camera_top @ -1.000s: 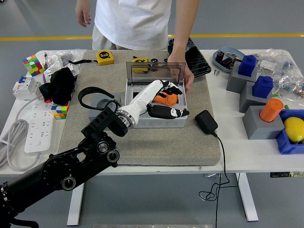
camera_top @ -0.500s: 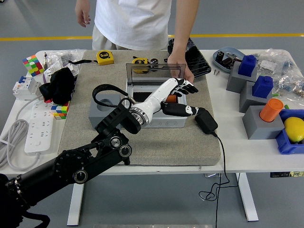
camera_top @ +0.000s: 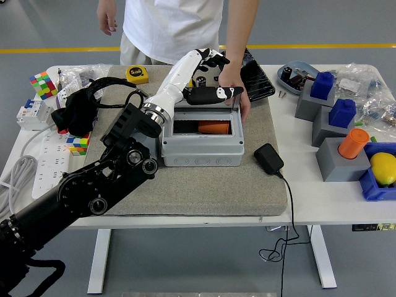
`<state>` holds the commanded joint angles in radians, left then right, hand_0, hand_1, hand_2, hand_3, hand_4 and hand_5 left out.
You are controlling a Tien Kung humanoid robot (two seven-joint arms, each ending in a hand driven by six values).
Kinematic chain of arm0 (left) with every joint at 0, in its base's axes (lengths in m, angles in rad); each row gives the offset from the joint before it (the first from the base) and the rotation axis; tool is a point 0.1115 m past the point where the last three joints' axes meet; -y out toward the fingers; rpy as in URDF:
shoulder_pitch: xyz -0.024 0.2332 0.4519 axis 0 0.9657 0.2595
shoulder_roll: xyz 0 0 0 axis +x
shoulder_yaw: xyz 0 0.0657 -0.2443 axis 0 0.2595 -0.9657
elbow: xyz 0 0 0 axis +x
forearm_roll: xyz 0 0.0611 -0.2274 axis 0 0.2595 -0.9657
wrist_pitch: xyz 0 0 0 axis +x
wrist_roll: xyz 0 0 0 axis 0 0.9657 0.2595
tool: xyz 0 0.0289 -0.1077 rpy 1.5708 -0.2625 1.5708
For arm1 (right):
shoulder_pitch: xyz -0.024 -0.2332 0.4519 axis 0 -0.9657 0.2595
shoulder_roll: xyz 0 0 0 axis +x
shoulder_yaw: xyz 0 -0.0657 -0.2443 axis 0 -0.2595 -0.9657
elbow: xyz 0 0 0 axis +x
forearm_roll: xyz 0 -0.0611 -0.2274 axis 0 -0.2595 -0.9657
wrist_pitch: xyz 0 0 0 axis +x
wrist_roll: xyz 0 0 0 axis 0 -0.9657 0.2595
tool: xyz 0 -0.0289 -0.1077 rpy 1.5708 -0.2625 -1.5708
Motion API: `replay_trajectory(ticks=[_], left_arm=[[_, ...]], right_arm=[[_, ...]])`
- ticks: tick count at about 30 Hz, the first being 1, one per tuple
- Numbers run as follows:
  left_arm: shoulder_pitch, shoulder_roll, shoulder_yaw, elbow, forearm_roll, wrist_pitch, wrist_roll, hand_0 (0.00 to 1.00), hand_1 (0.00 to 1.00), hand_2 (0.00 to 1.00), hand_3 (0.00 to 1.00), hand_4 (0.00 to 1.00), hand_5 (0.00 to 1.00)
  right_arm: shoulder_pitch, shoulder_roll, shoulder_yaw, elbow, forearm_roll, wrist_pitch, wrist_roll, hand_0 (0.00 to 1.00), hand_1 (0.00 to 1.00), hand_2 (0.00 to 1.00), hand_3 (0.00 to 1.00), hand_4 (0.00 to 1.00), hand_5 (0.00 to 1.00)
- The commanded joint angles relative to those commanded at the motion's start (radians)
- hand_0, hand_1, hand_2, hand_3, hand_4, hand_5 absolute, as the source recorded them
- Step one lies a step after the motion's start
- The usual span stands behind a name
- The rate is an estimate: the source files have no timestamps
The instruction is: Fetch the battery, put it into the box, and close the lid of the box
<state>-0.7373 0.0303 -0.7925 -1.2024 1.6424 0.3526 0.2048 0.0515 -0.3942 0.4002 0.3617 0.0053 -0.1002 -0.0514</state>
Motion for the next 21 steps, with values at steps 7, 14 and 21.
replay_trajectory(ticks=[7,14,21], left_arm=[[-0.071,-0.012,0.068,0.117,0.062,-0.046,0.047,0.860,0.853,0.821,0.796,0.998,0.618],[-0.139,-0.006,0.195,0.180,0.092,-0.100,0.095,0.849,0.850,0.815,0.791,0.998,0.632],[-0.113,0.024,0.221,0.123,0.077,-0.136,0.143,0.791,0.826,0.794,0.778,0.998,0.639]], right_arm=[[0.002,-0.001,-0.004,-0.001,0.002,0.001,0.000,0.498,0.626,0.676,0.620,0.998,0.549],[0.003,-0.002,0.001,0.002,-0.003,0.001,0.000,0.500,0.627,0.676,0.620,0.998,0.550],[-0.004,-0.003,0.001,-0.001,0.002,0.002,-0.001,0.499,0.626,0.676,0.620,0.998,0.549]])
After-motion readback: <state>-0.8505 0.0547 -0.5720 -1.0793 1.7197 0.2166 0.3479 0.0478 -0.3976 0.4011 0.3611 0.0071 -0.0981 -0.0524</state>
